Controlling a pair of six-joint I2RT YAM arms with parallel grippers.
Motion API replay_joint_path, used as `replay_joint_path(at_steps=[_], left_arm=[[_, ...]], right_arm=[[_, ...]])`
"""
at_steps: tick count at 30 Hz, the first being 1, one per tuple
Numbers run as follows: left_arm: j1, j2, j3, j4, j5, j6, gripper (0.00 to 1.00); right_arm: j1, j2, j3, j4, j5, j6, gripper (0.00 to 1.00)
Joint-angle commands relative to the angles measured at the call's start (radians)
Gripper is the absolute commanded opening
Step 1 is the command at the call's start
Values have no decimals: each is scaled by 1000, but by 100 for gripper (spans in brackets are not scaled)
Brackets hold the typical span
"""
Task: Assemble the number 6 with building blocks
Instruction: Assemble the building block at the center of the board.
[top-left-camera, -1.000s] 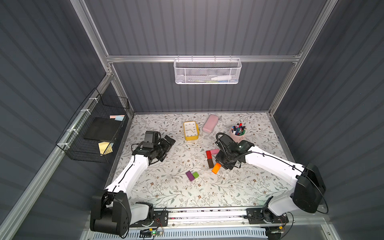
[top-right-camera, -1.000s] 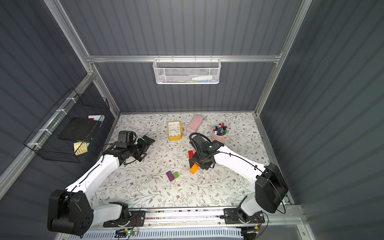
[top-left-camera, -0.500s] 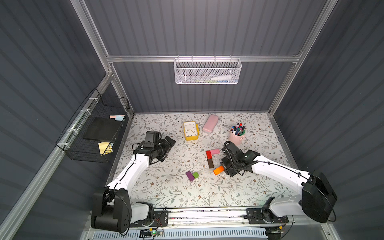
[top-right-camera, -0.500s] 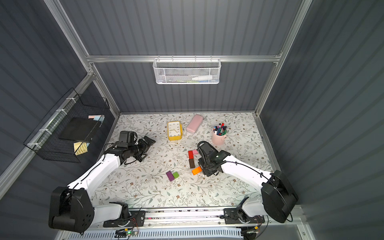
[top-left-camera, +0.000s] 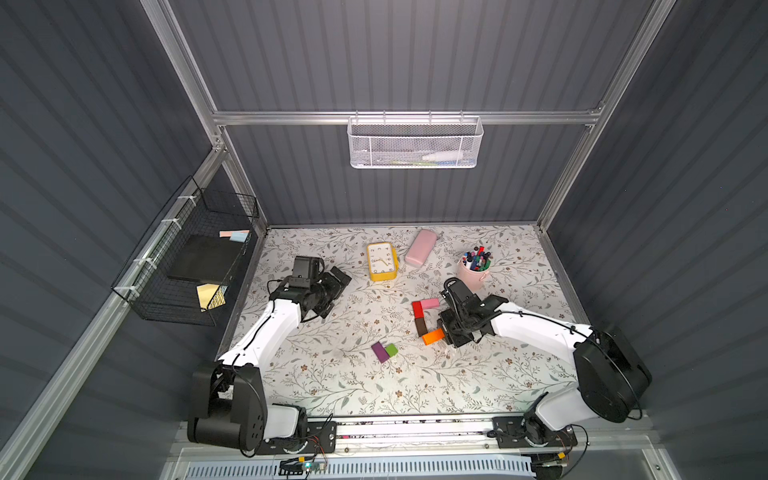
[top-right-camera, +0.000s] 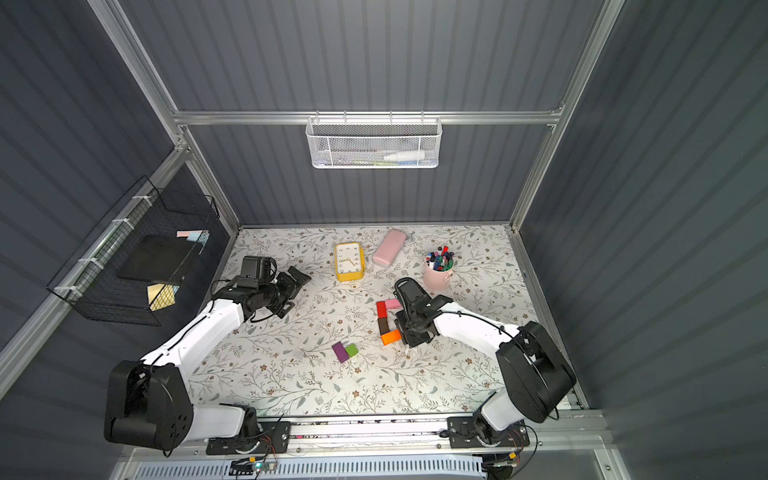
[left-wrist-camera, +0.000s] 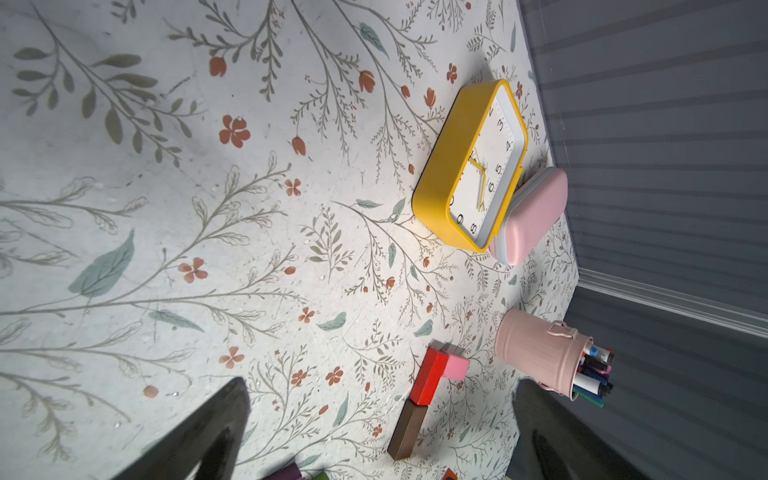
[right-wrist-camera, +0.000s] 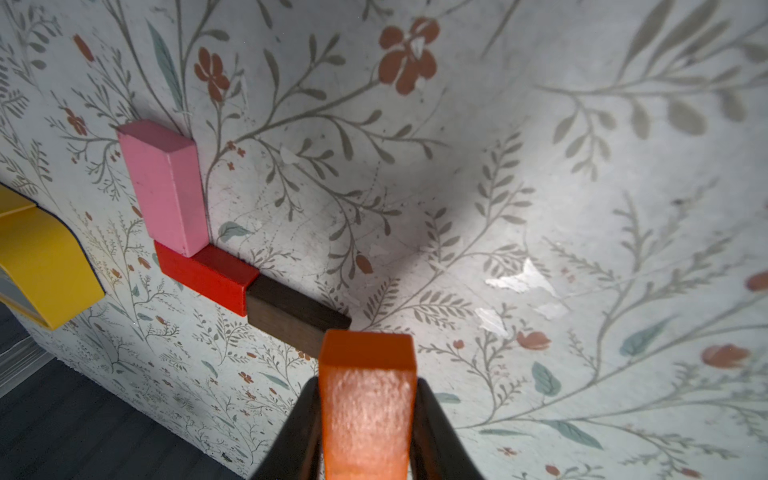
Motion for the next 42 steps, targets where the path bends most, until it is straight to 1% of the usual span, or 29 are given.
replay_joint_path(at_steps=[1, 5, 8, 14, 19, 28, 29, 42], left_arm=[[6, 19, 46, -57, -30, 21, 99], [6, 52, 83, -81, -25, 45, 99], [6, 75, 108, -92, -15, 65, 99], [6, 88, 109, -78, -4, 55, 99], [6, 96, 115, -72, 0, 57, 99], [6, 112, 117, -68, 0, 58, 99], [6, 114, 117, -69, 29, 58, 99], [6, 116, 124, -75, 49, 61, 99]], right_arm=[[-13, -8, -2, 6, -59, 148, 26], [-19, 7, -14, 19, -66, 162, 26], [-21, 28, 6, -5, -66, 155, 26], [-21, 48, -16, -1, -63, 169, 26], [-22, 51, -49, 41, -51, 190, 27], [-25, 88, -56, 70, -56, 194, 27], [-25, 93, -56, 68, -58, 193, 27], [-25, 135, -22, 61, -41, 210, 27]])
